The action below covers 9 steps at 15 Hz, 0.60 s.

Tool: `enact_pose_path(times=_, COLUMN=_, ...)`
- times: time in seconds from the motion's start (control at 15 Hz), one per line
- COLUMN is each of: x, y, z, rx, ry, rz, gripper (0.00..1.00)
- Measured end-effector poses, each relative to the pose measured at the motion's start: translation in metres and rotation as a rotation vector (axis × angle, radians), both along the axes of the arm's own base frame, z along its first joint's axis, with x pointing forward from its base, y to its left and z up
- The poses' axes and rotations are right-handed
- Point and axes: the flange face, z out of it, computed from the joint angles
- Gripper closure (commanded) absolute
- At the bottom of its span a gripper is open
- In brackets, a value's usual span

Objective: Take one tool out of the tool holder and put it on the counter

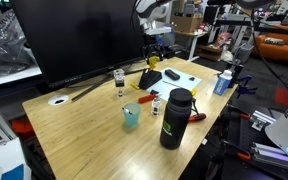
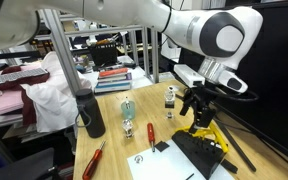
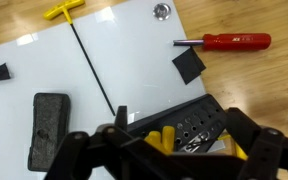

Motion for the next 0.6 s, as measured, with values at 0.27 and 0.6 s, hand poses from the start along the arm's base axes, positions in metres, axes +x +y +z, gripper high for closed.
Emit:
enact_pose_path(times=0.27, x=0.004, y=-0.012, z=-0.004, rx=0.063, ry=-0.015, rz=0.079, gripper=0.00)
enact_pose_path(times=0.6, x=0.013, y=-0.005, z=-0.008, rx=0.109, ry=-0.025, rz=0.142, gripper=0.00)
